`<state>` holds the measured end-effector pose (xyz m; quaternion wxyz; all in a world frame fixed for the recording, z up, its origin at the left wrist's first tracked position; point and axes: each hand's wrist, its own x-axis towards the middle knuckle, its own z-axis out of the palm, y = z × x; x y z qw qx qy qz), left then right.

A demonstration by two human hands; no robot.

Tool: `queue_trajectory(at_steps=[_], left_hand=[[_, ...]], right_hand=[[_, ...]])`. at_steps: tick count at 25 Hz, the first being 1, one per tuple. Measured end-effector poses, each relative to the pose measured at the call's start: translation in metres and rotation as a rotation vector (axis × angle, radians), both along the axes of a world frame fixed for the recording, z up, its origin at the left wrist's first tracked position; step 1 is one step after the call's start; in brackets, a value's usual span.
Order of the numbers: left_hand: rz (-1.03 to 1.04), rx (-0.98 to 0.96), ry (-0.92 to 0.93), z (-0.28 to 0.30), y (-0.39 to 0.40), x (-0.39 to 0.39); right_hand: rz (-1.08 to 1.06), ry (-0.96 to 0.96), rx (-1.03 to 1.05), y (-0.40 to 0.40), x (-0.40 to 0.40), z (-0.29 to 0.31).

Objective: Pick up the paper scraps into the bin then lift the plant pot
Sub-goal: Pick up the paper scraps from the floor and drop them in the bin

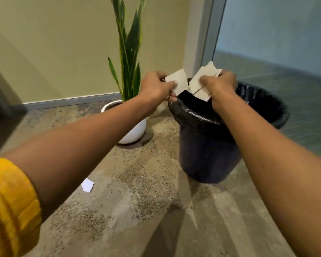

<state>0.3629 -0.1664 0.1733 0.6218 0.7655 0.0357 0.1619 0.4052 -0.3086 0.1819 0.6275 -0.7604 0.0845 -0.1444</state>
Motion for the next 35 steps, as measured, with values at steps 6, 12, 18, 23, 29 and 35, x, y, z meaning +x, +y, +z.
queue_trajectory(at_steps=[6,12,18,23,29,35], left_hand=[[-0.099,-0.007,0.021,0.006,-0.027,-0.006],[-0.026,0.069,0.016,-0.002,0.013,-0.021],[0.059,0.129,0.092,-0.033,0.082,-0.051],[0.191,0.238,0.265,-0.099,0.181,-0.095],[0.246,0.83,0.668,-0.177,0.3,-0.155],[0.225,0.885,0.985,-0.229,0.358,-0.182]], right_hand=[[0.041,0.051,-0.033,-0.013,0.005,-0.003],[0.24,-0.107,-0.096,0.023,-0.013,0.0],[0.536,-0.196,-0.233,0.102,-0.051,-0.022],[0.808,-0.037,-0.443,0.183,-0.083,-0.119],[1.081,0.128,-0.764,0.267,-0.093,-0.226],[1.28,0.13,-1.197,0.315,-0.071,-0.255]])
